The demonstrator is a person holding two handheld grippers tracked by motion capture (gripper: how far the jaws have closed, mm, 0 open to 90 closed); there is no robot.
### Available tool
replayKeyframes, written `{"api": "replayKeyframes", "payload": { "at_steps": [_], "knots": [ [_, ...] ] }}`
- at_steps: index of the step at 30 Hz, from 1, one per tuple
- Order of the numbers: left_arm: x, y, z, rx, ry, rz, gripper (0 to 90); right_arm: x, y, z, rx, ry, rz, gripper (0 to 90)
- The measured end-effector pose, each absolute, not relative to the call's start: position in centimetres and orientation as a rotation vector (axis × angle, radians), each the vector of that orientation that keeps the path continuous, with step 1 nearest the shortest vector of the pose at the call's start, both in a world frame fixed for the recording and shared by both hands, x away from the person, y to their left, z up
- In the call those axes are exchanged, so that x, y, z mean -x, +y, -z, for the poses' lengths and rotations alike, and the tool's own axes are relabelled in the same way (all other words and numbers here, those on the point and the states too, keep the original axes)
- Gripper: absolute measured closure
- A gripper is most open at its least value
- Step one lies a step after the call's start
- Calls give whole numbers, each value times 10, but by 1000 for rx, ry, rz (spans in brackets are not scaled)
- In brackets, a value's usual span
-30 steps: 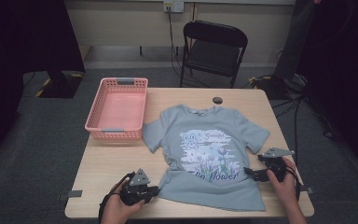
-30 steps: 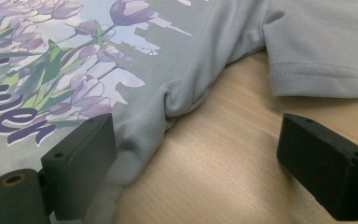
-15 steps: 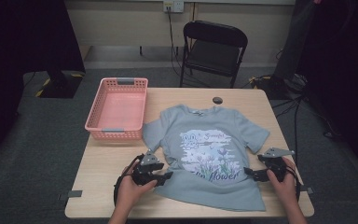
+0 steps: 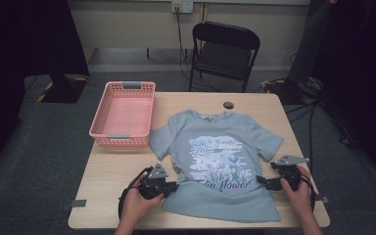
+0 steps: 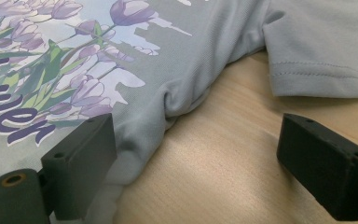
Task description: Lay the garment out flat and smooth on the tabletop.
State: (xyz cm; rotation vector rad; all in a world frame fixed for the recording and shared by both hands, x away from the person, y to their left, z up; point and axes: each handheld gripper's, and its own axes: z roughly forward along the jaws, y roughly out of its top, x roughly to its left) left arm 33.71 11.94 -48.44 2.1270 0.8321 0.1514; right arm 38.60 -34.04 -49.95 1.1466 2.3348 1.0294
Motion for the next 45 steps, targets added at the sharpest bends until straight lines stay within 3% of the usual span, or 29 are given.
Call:
{"api": "replayKeyframes", "payload": {
  "at_steps": [15, 17, 20, 24, 26, 30, 36, 43, 45],
  "knots": [
    [-306, 128, 490, -2155, 835, -123, 835, -386, -340, 499, -1147, 2335, -1029, 108],
    [-305, 129, 489, -2143, 845, -129, 777, -386, -340, 499, -1147, 2335, -1029, 108],
    [-312, 129, 488, -2071, 870, -172, 539, -386, -340, 499, -1147, 2335, -1029, 108],
    [-327, 128, 487, -2020, 928, -182, 468, -386, -340, 499, -1147, 2335, -1029, 108],
    [-336, 127, 488, -2005, 959, -164, 505, -386, -340, 499, -1147, 2335, -1030, 108],
    [-341, 124, 491, -2050, 967, -128, 712, -386, -340, 499, -1147, 2335, -1030, 108],
    [-339, 122, 489, -2102, 931, -154, 855, -386, -340, 499, -1147, 2335, -1029, 108],
    [-336, 127, 487, -2106, 913, -179, 865, -386, -340, 499, -1147, 2335, -1029, 108],
    [-336, 128, 486, -2092, 909, -192, 822, -386, -340, 499, -1146, 2335, -1029, 108]
  ]
}}
